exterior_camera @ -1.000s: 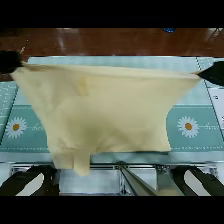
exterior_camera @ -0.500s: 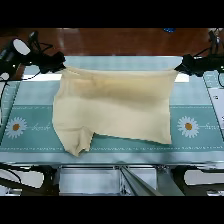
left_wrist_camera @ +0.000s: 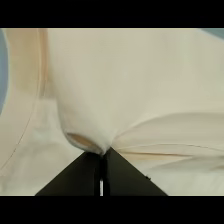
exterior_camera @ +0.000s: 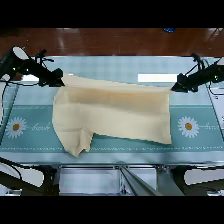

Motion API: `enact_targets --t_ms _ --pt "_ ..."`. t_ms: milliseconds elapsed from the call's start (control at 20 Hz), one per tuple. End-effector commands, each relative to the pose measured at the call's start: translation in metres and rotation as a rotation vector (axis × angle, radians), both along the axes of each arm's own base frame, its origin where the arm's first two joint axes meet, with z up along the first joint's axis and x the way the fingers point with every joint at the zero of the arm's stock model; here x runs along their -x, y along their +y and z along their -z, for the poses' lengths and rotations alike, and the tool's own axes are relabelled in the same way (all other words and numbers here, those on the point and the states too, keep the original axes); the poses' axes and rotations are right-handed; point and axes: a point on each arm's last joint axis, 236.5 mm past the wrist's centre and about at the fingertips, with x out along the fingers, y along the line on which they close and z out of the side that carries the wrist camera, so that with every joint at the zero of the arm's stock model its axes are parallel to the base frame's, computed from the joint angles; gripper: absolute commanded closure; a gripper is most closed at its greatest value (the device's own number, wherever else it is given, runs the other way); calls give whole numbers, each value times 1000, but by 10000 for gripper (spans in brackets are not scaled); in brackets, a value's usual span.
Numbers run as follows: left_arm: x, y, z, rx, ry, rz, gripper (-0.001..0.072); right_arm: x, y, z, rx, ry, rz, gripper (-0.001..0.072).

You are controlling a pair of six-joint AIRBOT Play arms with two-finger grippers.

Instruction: Fold the shirts.

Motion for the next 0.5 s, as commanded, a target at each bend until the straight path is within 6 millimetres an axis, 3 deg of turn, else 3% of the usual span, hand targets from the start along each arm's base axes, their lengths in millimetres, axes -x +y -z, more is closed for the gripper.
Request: enact_targets --t_ms 0,200,250,300,350,450 --pt "29 10 20 -30 102 50 689 31 -1 31 15 112 0 688" --pt "43 7 35 -14 168 60 688 35 2 40 8 128 16 686" --pt "44 5 36 -8 179 55 656 34 2 39 4 131 34 593" --pt "46 4 35 -8 185 58 446 33 5 38 -12 137 52 372" --pt "49 3 33 -6 196 69 235 34 8 34 -28 138 49 300" --pt "57 13 22 -22 234 55 202 41 3 22 -14 136 41 301"
